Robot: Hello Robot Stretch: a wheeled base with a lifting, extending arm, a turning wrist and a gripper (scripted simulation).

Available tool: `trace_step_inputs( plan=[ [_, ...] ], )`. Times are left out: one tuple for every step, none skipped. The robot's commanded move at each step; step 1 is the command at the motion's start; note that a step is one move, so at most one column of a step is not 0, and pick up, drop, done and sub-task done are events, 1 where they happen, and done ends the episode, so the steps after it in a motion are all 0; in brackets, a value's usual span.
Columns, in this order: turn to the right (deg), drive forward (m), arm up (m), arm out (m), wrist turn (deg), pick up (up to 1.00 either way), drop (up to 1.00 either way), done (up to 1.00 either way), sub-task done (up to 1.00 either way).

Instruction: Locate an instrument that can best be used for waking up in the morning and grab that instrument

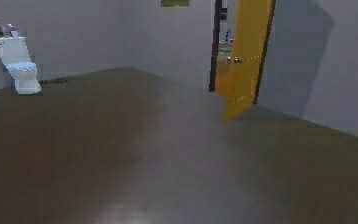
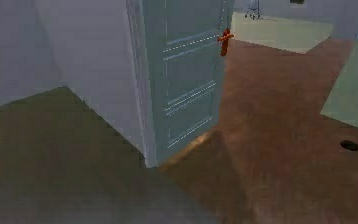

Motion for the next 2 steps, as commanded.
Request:
trace_step_inputs(
  plan=[
    [0.0, 1.0, 0.0, 0.0, 0.0, 0.0, 0.0, 0.0, 0.0],
    [0.0, 1.0, 0.0, 0.0, 0.0, 0.0, 0.0, 0.0, 0.0]
  ],
)
